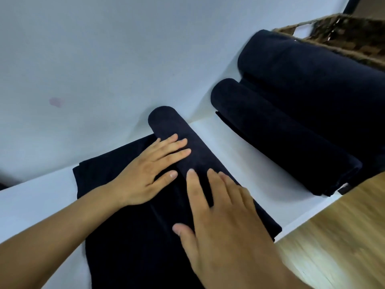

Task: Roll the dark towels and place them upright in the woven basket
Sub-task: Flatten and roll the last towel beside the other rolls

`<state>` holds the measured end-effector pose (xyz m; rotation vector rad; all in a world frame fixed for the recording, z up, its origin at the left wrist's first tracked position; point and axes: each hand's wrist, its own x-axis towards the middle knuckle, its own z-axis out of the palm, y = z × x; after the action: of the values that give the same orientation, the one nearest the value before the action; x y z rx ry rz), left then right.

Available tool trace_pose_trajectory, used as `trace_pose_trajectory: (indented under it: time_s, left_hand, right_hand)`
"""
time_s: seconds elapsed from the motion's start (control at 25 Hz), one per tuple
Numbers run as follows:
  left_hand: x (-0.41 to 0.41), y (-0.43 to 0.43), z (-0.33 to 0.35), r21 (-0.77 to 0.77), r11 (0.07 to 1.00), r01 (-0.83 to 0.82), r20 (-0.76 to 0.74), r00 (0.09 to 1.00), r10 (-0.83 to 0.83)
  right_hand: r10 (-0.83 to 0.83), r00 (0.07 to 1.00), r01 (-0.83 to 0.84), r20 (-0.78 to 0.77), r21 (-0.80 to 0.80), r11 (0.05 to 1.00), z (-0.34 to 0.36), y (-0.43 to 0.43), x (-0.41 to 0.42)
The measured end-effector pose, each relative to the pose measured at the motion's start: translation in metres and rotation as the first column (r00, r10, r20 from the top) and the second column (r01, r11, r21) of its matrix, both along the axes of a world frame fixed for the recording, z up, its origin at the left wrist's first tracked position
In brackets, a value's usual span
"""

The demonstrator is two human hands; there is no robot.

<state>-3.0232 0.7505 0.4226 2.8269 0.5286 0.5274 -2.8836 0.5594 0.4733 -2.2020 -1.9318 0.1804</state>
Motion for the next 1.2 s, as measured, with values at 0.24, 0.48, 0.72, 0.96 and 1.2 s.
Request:
trace_pose_trajectory:
  time_s: [0.24, 0.48, 0.72, 0.96, 1.2]
  left_hand:
    - [0.014, 0.008, 0.017, 0.119, 0.993, -0.013, 0.104, 0.995, 0.0]
    - [0.088, 0.024, 0.015, 0.186, 0.975, 0.118, 0.156, 0.977, -0.148]
    - [0.14, 0.034, 0.007, 0.21, 0.974, 0.088, 0.246, 0.959, -0.139]
    - [0.114, 0.032, 0.001, 0.149, 0.983, 0.103, 0.162, 0.979, -0.127]
    - [0.06, 0.012, -0.001, 0.014, 0.998, 0.054, 0.139, 0.989, -0.055]
  right_hand:
    - [-0.048, 0.999, 0.044, -0.023, -0.162, 0.986, 0.007, 0.019, 0.04]
    - [-0.077, 0.992, 0.058, -0.101, -0.18, 0.982, -0.002, 0.022, 0.055]
    - [-0.146, 0.987, 0.157, 0.073, -0.184, 0.97, 0.002, 0.036, 0.093]
    - [-0.133, 0.912, 0.167, 0.389, -0.055, 0.984, -0.013, 0.03, 0.058]
    - [-0.135, 0.896, 0.178, 0.422, -0.063, 0.982, -0.021, 0.02, 0.025]
